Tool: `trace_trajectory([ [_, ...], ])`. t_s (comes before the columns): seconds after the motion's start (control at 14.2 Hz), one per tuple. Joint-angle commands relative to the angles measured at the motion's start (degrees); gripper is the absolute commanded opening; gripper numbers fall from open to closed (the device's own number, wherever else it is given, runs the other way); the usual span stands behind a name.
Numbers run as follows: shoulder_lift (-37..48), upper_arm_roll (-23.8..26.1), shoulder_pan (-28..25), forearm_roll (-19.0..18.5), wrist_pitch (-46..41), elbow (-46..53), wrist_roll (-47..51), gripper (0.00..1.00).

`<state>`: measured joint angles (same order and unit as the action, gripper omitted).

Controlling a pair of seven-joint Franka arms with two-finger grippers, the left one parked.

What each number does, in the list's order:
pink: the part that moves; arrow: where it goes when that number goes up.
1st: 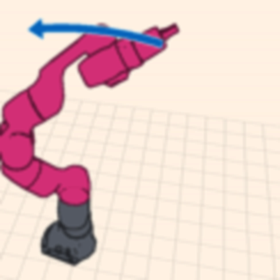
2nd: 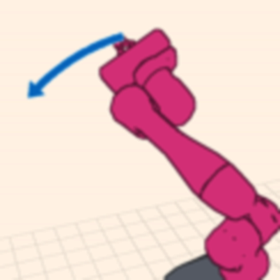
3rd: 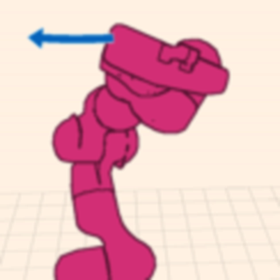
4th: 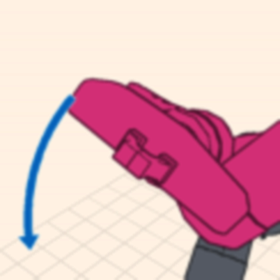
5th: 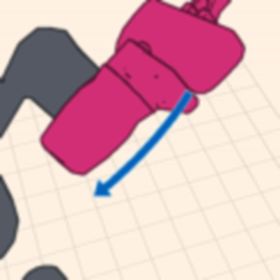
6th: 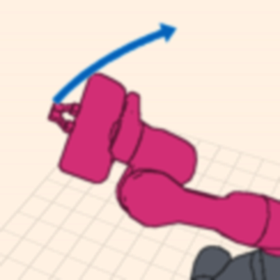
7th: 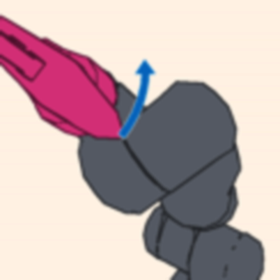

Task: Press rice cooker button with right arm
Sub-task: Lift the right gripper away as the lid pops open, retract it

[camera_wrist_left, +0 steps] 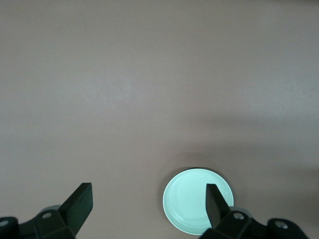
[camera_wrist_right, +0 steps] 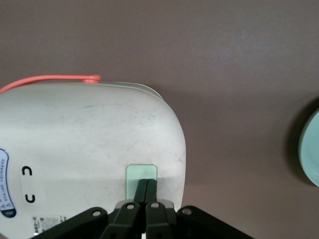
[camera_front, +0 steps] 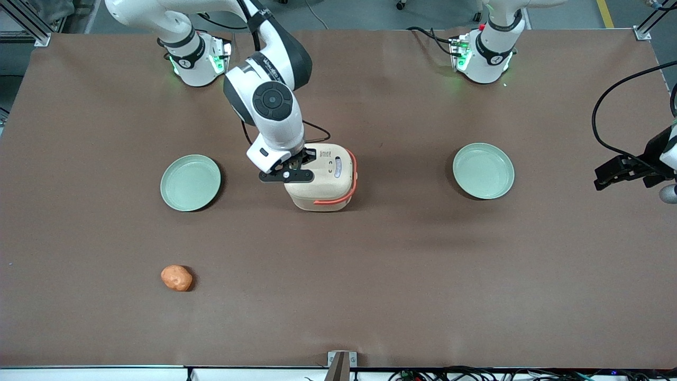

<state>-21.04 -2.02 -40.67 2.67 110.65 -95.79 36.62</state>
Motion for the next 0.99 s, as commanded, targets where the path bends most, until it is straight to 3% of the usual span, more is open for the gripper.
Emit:
trace_trajectory([
  [0.0,4.8,-0.8,0.9,0.8,-8.1,3.1,0.6,0.05],
  [0.35,12.8,-1.3,11.2,-0.1,-16.0,4.4,-0.7,0.24],
  [0.49,14.7,-1.3,15.7,-0.1,-16.1,4.4,-2.1,0.69],
  [0.56,15.5,-1.3,18.1,-0.1,-16.1,4.4,-2.2,1.0],
  [0.78,17.4,-1.3,24.5,0.0,-16.3,4.4,-5.5,1.0],
  [0.92,17.9,-1.4,30.5,0.1,-18.5,4.5,-15.2,1.0],
])
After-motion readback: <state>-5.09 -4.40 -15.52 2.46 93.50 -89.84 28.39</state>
